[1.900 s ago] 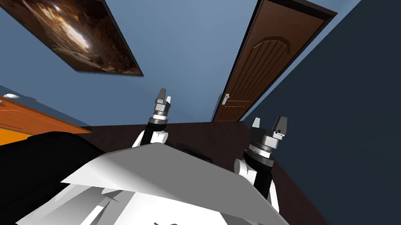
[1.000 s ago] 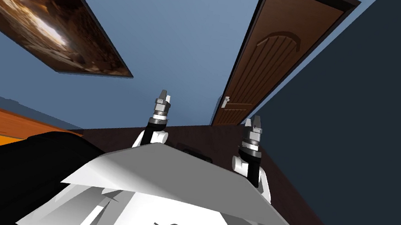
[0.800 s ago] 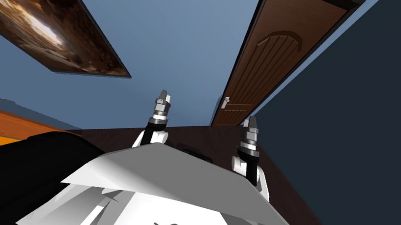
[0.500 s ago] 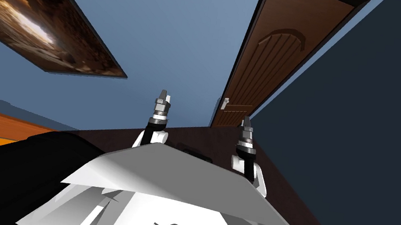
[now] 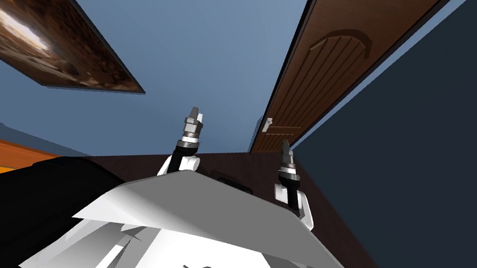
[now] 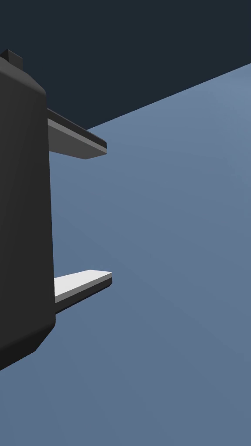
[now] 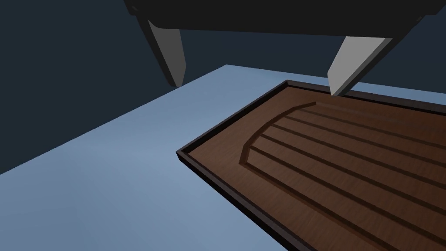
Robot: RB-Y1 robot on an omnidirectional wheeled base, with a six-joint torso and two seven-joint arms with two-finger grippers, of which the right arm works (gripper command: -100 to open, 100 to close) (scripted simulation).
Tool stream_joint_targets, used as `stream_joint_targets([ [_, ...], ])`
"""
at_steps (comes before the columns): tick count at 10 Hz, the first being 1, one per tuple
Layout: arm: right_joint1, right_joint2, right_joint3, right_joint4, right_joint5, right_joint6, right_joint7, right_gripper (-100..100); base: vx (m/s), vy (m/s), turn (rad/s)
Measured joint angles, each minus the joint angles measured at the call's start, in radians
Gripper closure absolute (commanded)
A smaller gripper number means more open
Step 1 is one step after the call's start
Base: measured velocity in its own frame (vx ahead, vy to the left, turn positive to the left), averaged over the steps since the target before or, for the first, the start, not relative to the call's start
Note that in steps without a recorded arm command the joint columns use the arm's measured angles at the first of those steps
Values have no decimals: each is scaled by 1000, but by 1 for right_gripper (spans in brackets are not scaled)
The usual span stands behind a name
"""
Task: Pull the door open
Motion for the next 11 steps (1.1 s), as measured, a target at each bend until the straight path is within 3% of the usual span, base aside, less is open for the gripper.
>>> stream_joint_targets([
  [11, -125, -58, 10, 279, 159, -2, 215, -100, 132, -53, 20],
])
